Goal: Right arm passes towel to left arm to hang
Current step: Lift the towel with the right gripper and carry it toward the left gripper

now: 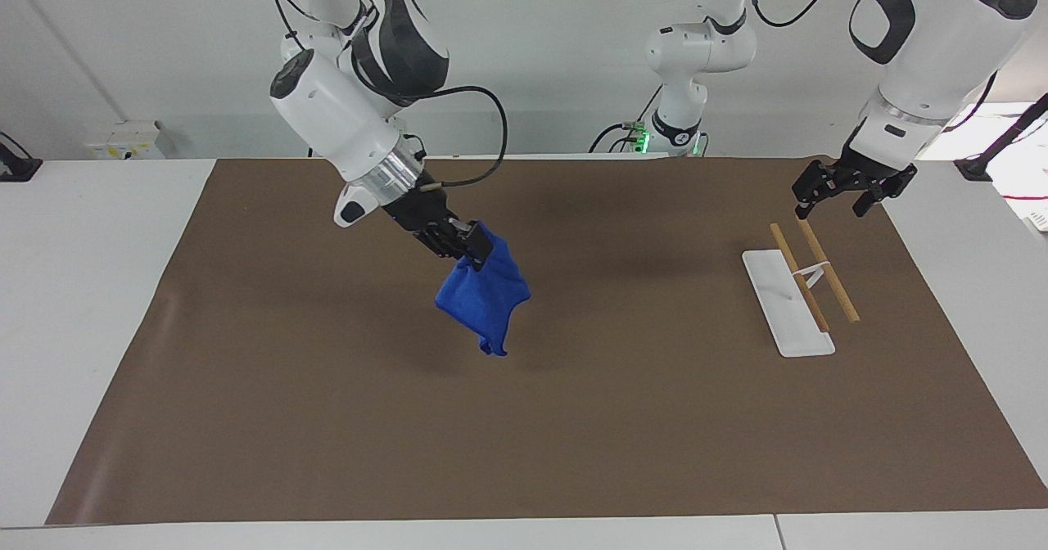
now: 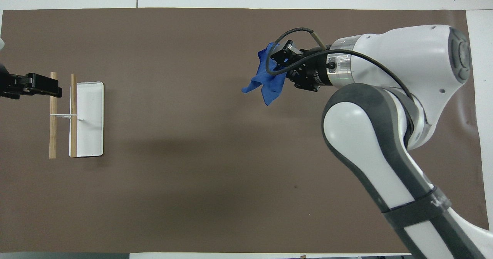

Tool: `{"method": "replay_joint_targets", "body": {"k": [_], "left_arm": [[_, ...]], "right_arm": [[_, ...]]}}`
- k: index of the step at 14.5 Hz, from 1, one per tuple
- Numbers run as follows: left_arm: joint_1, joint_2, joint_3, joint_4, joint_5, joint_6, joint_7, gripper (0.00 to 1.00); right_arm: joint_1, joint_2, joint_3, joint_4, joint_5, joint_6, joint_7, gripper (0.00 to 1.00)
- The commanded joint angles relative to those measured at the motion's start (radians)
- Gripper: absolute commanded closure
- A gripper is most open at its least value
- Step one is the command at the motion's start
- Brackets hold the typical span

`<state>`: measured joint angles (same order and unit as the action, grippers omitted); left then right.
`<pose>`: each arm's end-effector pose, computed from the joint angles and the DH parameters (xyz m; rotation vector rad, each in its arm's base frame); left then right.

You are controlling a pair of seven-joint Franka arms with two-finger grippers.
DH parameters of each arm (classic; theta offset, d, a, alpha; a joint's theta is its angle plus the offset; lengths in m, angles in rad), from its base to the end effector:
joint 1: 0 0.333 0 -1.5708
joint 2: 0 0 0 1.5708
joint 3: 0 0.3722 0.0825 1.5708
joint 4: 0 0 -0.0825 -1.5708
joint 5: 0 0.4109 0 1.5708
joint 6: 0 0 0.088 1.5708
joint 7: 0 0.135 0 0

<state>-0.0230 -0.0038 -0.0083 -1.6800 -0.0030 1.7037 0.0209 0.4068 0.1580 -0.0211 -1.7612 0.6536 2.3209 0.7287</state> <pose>0.5898 -0.0188 0.6118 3.1372 -0.0813 0.0431 0.6309 0.2826 0.5425 -2.3170 0.8447 -0.0434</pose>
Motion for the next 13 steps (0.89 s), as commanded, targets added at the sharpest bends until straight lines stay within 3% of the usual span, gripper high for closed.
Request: {"method": "replay_joint_targets", "body": {"k": [1, 5, 9, 13], "left_arm": [[-0.037, -0.01, -0.001, -0.009, -0.015, 0.004, -0.039, 0.0], [-0.084, 0.005, -0.002, -0.029, -0.133, 0.037, -0.27, 0.0], [-0.146, -0.004, -0.001, -0.119, -0.276, 0.105, -0.698, 0.0], [-0.21, 0.004, -0.002, -0.187, -0.354, 0.264, -1.137, 0.0]], "right_arm": [[0.082, -0.003, -0.002, -0.021, 0.075, 0.122, 0.148, 1.0], [0.177, 0.006, -0.002, -0.021, 0.22, 0.268, 0.253, 1.0], [0.279, 0.049, -0.002, -0.015, 0.328, 0.409, 0.288, 1.0], [0.29, 0.049, -0.002, -0.012, 0.331, 0.414, 0.291, 1.0]]}}
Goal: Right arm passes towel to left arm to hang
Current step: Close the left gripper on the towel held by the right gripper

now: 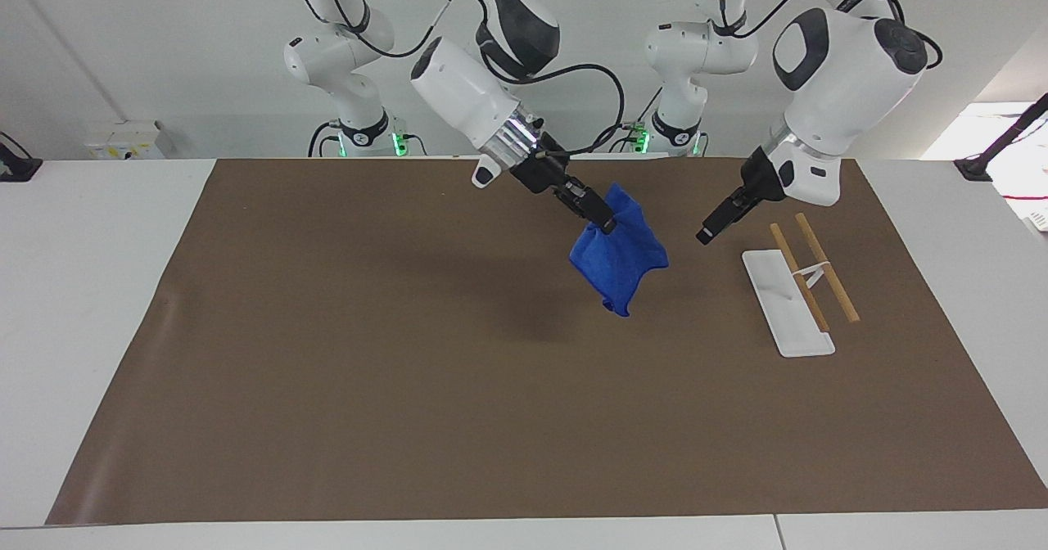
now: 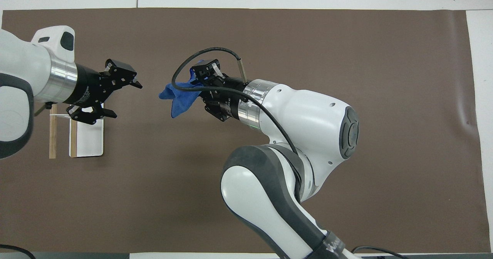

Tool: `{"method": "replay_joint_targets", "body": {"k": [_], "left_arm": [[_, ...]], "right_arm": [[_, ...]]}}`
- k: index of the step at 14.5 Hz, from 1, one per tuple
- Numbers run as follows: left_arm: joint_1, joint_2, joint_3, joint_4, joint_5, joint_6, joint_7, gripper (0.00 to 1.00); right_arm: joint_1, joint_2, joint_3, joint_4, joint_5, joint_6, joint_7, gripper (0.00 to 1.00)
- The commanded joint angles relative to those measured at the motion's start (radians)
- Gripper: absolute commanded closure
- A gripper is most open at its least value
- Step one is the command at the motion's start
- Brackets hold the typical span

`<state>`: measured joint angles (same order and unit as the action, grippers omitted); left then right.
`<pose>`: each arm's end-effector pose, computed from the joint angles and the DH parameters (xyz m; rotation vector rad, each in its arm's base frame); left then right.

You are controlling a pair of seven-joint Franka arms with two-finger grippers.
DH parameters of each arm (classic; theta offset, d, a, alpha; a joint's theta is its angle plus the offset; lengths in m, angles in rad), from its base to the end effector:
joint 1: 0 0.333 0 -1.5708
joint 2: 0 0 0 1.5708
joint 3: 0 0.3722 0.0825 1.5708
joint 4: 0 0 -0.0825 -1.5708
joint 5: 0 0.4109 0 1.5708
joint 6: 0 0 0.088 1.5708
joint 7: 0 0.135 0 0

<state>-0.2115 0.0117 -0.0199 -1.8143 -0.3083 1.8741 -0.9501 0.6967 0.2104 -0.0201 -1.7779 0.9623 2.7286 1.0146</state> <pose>0.5777 -0.1680 0.5544 2.6348 1.1207 -0.1811 0.5734 0.4342 0.5380 -1.8751 1.1383 0.0740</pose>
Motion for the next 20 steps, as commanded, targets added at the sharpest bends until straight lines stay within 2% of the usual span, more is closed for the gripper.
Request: {"method": "replay_joint_targets", "body": {"k": [1, 5, 9, 16, 17, 19, 20], "left_arm": [[-0.025, -0.01, 0.009, -0.071, -0.083, 0.112, -0.229, 0.0], [-0.037, 0.023, 0.009, -0.1, -0.173, 0.192, -0.377, 0.0], [-0.049, 0.071, 0.009, -0.091, -0.276, 0.29, -0.395, 0.0], [-0.132, 0.109, 0.009, -0.092, -0.288, 0.346, -0.453, 0.0], [-0.134, 0.109, 0.009, -0.092, -0.288, 0.346, -0.466, 0.08], [-0.143, 0.109, 0.011, -0.092, -0.287, 0.35, -0.472, 0.87], [-0.143, 0.111, 0.011, -0.089, -0.287, 0.35, -0.472, 1.0]], "right_arm": [[0.0, -0.003, -0.003, 0.006, 0.023, 0.006, 0.005, 1.0], [-0.002, -0.002, -0.003, 0.012, 0.023, 0.006, 0.005, 1.0], [-0.005, -0.002, -0.003, 0.006, 0.023, 0.005, 0.002, 1.0], [-0.005, -0.003, -0.003, 0.0, 0.021, 0.005, -0.005, 1.0], [-0.006, -0.003, -0.003, 0.0, 0.021, 0.005, -0.005, 1.0], [-0.005, -0.003, -0.003, -0.002, 0.021, 0.005, -0.007, 1.0], [-0.005, -0.003, -0.003, -0.002, 0.021, 0.005, -0.007, 1.0]]}}
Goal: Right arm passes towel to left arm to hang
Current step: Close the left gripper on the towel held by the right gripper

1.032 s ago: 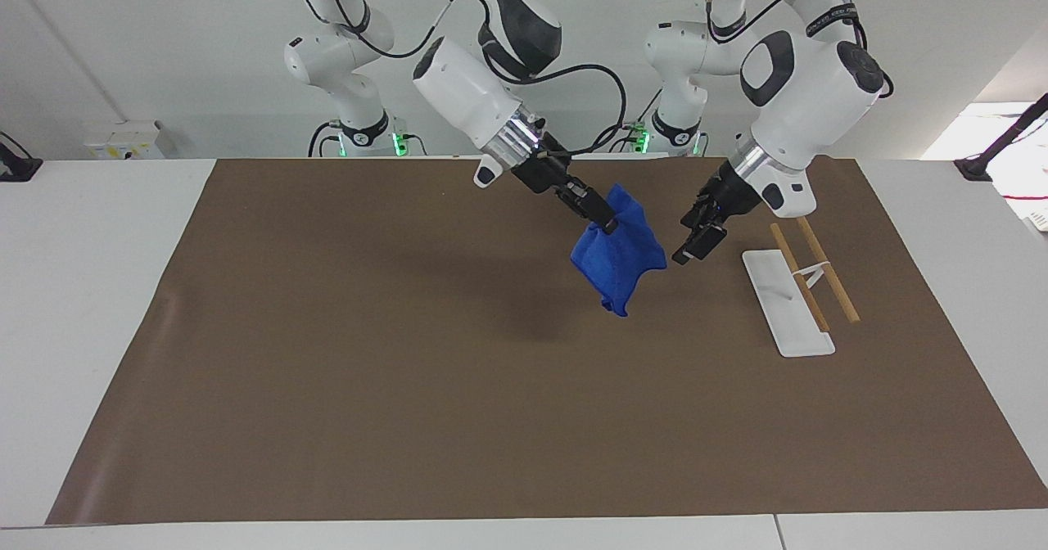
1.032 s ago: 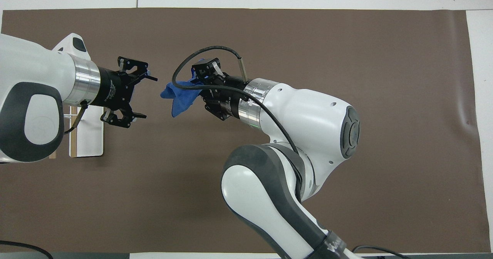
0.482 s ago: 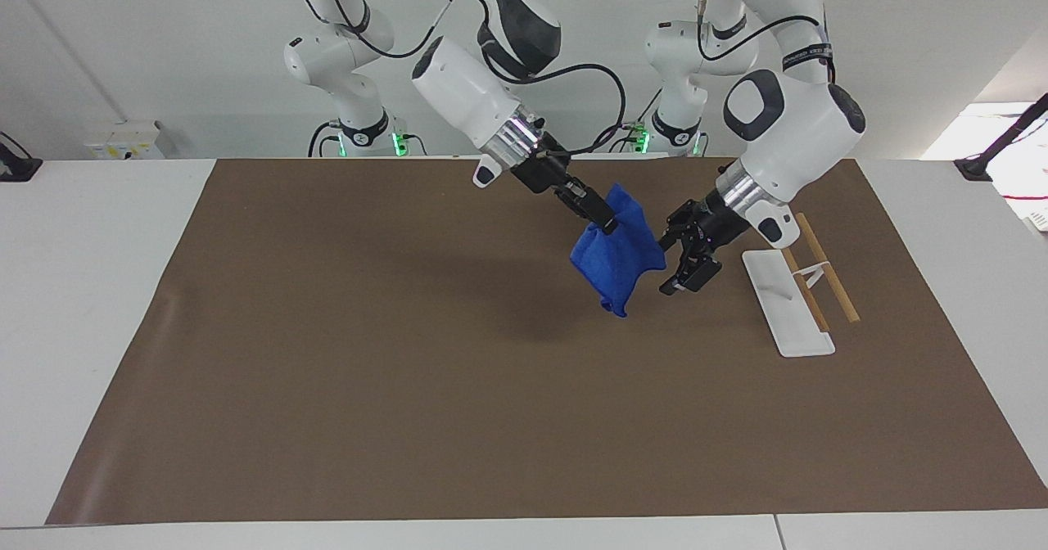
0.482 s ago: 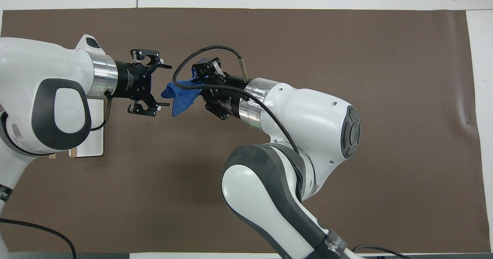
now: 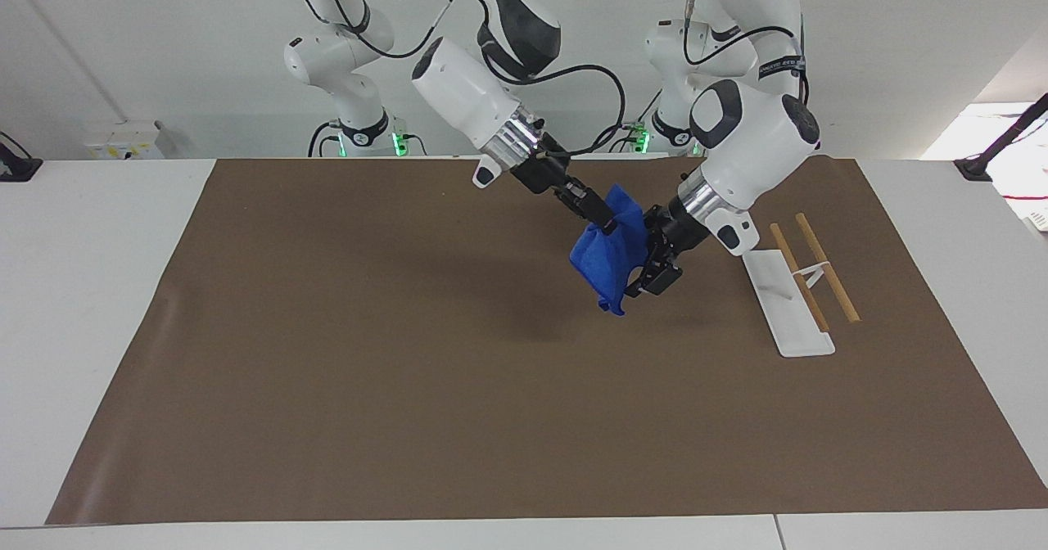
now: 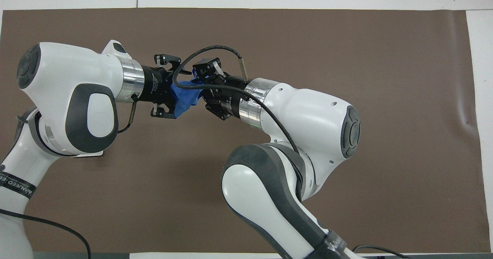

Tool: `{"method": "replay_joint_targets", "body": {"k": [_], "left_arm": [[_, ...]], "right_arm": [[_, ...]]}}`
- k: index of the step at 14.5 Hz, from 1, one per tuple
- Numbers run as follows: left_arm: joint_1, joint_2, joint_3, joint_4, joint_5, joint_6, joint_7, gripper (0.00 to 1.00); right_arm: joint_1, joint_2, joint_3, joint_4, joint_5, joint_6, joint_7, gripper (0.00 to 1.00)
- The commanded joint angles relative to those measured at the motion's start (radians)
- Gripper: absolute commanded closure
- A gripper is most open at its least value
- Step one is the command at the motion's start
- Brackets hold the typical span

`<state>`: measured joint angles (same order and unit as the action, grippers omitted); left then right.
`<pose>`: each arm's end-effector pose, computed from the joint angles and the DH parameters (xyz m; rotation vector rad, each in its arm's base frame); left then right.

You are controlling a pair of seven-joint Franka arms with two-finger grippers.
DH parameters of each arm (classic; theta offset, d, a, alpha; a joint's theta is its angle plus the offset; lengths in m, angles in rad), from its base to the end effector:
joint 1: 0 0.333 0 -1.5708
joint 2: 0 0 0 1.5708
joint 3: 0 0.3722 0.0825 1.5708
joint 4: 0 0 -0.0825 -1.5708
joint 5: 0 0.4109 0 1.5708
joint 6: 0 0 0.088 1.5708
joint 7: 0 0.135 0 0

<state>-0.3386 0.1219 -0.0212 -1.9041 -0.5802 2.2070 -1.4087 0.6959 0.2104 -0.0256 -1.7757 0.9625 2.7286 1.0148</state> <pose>0.5952 -0.2564 0.4773 2.0751 1.6747 -0.3736 0.5761 0.4310 0.5393 -1.8704 1.1425 0.0687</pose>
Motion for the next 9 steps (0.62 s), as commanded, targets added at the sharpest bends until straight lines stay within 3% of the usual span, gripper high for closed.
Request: {"method": "replay_joint_targets", "body": {"k": [1, 9], "left_arm": [[-0.014, 0.001, 0.012, 0.0, -0.015, 0.019, -0.012, 1.0], [-0.005, 0.01, 0.017, 0.028, -0.001, 0.016, 0.02, 1.0]], "right_arm": [[-0.004, -0.003, 0.003, -0.004, 0.021, 0.005, -0.007, 1.0], [-0.012, -0.003, 0.003, -0.001, 0.019, 0.003, -0.008, 1.0]]}}
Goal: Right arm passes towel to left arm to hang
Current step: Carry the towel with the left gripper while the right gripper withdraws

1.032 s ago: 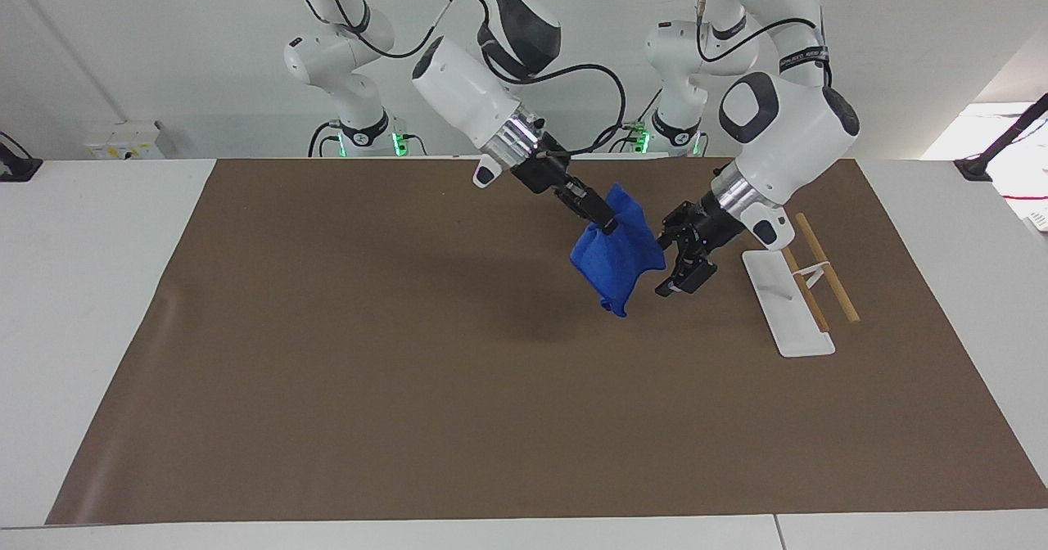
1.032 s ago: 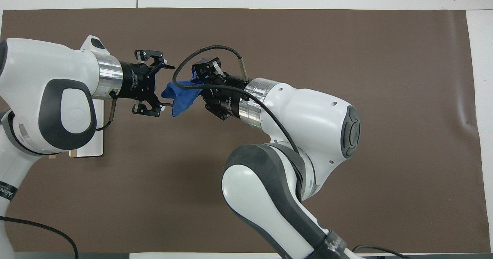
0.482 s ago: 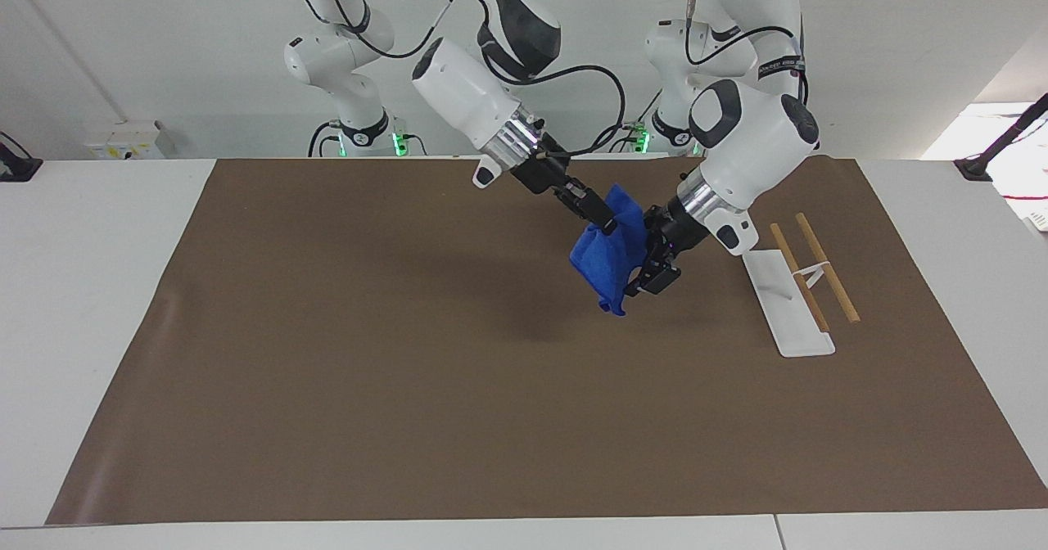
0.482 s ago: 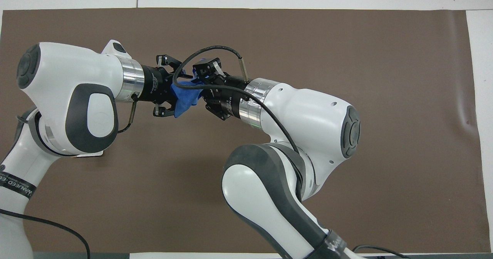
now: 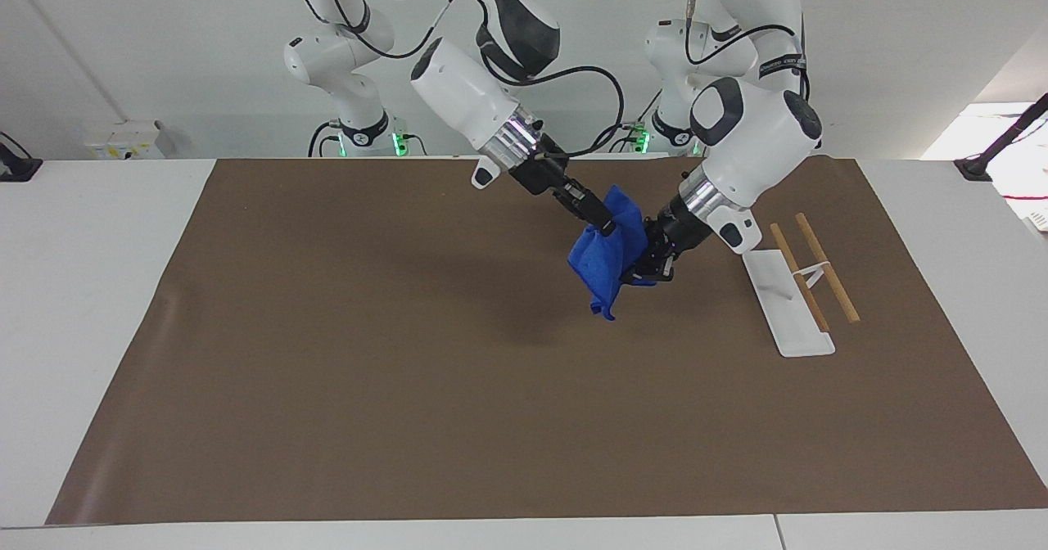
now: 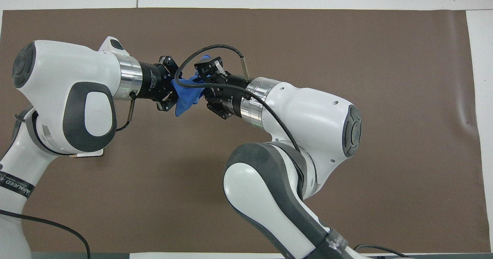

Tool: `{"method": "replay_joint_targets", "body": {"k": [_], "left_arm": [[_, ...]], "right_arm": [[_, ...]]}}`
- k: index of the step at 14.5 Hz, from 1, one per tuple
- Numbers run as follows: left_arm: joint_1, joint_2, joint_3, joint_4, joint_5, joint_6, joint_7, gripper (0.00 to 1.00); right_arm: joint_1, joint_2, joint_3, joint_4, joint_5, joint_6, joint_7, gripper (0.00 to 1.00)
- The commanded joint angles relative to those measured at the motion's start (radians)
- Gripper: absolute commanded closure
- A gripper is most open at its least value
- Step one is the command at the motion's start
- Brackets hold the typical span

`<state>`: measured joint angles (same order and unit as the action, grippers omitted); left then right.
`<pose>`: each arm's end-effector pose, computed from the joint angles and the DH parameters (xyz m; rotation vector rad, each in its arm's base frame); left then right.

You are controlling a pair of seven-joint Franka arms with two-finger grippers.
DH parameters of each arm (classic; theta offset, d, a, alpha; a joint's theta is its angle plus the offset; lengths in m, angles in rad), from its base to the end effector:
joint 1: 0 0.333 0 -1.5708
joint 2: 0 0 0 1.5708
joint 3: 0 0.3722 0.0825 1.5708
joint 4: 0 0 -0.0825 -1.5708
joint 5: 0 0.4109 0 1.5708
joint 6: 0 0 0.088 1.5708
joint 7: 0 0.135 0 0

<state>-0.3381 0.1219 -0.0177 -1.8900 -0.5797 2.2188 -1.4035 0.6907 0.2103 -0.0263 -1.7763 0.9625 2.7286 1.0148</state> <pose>0.6005 -0.2546 0.4857 2.0632 1.6622 -0.3466 0.5786 0.4275 0.5390 -1.8673 1.1483 0.0654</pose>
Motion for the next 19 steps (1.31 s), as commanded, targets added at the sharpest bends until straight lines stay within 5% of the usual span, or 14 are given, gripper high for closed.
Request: {"method": "replay_joint_targets", "body": {"k": [1, 2, 3, 4, 9, 16, 19], "left_arm": [[-0.004, 0.007, 0.015, 0.015, 0.0, 0.004, 0.023, 1.0], [-0.002, 0.002, 0.016, 0.014, 0.0, 0.002, 0.047, 1.0], [-0.001, -0.004, 0.019, 0.015, 0.001, 0.002, 0.075, 1.0], [-0.001, -0.008, 0.021, 0.019, 0.03, 0.002, 0.09, 1.0], [0.02, -0.039, 0.021, 0.038, 0.291, -0.01, 0.124, 1.0], [0.08, -0.125, 0.019, -0.003, 0.573, -0.083, 0.201, 1.0], [0.111, -0.183, 0.019, -0.075, 0.635, -0.087, 0.293, 1.0]], "right_arm": [[-0.008, -0.003, 0.003, 0.0, 0.018, 0.006, -0.012, 1.0], [-0.013, -0.003, 0.002, 0.002, 0.016, 0.006, -0.027, 1.0], [-0.022, -0.003, 0.002, 0.003, 0.007, 0.005, -0.056, 0.43], [-0.031, -0.003, 0.002, 0.003, 0.004, 0.005, -0.102, 0.0], [-0.104, -0.009, -0.004, 0.006, -0.048, -0.012, -0.278, 0.0], [-0.354, -0.028, -0.004, -0.006, -0.592, -0.278, -0.585, 0.0], [-0.447, -0.034, -0.009, 0.014, -0.712, -0.461, -0.726, 0.0]]}}
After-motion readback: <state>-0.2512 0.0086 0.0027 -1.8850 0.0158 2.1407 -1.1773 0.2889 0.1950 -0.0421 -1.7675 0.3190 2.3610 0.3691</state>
